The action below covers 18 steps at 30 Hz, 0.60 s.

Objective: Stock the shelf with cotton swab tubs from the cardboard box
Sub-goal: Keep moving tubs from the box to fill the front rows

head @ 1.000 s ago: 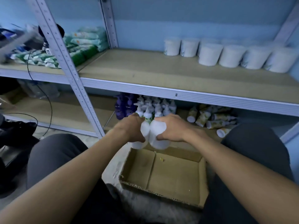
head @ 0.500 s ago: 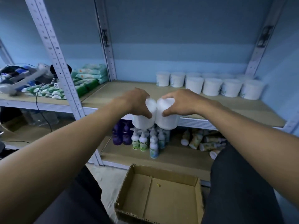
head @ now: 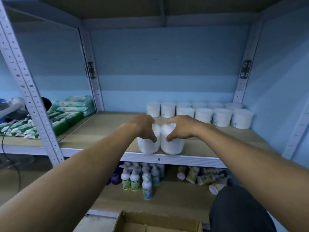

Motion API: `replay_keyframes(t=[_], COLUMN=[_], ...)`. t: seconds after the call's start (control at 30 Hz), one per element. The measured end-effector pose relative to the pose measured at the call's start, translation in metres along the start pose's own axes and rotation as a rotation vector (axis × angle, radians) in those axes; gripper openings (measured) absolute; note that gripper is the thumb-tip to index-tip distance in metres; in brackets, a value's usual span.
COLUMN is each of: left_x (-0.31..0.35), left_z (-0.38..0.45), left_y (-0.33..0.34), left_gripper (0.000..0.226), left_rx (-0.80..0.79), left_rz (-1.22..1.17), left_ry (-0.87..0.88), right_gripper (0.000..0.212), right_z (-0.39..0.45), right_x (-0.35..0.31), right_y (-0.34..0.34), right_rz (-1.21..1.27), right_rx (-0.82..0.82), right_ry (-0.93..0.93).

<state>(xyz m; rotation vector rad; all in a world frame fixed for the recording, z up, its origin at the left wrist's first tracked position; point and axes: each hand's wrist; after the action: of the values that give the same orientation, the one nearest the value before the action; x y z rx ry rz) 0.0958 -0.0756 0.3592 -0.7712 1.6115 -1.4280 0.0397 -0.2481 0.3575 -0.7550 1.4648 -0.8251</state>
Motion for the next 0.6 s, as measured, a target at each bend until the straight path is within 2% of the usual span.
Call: replay_keyframes(t=[0.07,0.23,0.4,0.6], left_x=[0.001,-0.001,-0.009,-0.013], left_z=[0.009,0.028,0.038,0.047], left_y=[0.005,0.012,0.014,0.02], left_gripper=[0.085,0.06,0.074,0.071], left_rx=[-0.015,0.026,-0.02,0.001], left_rz=[-0.012,-0.015,0.005,0.02], left_ry=[0.006,0.009,0.019,0.017], right_gripper=[0.085,0.084,0.085,0.077], right_z=[0.007,0.021,0.03,0.046], right_x=[0.005,0.012,0.013,0.017], right_y=[0.004,0.01,0.008,0.019], right_rz=[-0.018,-0.052,-0.141,-0.146], right_rx=[-0.023,-0.049,-0.063,0.012], right_ry=[0.002,-0.005,-0.015,0.002])
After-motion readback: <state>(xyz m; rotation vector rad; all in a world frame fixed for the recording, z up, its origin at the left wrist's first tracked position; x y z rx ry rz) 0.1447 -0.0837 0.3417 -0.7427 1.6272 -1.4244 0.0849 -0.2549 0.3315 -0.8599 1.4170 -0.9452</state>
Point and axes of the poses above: each hand's wrist, its own z-axis towards the middle knuckle, its own y-axis out of the palm, x = y × z, and after that the axes turned 14 degrees about z, right-handed
